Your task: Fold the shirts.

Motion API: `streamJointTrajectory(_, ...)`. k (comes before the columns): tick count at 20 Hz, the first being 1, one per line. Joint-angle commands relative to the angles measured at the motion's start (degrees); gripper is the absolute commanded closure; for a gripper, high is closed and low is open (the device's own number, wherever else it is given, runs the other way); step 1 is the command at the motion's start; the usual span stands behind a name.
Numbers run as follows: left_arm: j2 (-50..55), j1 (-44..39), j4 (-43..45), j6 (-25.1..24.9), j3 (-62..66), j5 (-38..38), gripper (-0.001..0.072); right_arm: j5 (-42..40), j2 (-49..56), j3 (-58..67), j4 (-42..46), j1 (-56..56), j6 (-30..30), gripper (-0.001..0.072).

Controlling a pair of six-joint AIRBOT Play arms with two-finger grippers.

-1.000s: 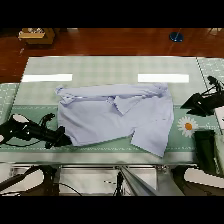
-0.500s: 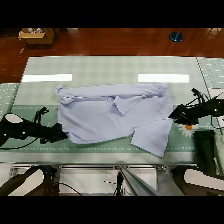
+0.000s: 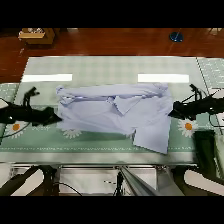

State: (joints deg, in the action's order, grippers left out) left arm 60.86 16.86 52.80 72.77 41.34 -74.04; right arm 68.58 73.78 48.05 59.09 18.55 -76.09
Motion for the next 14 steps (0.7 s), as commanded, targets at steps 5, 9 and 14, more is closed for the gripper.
streamJointTrajectory(5,-8.35,0.02,-0.15,3.85,33.22,-4.26,0.0689,-0.09,-22.49,19.06,-7.96,-0.04,0.59,0.0696)
streamJointTrajectory(9,-14.05,0.02,-0.07,5.55,51.65,-4.15,0.0689,-2.1,-29.94,36.39,-5.66,-0.02,-4.26,0.0696)
streamJointTrajectory(14,-20.33,0.02,9.66,10.16,68.85,-3.37,0.069,-0.02,-31.98,55.91,-1.31,-0.02,-10.95,0.0696)
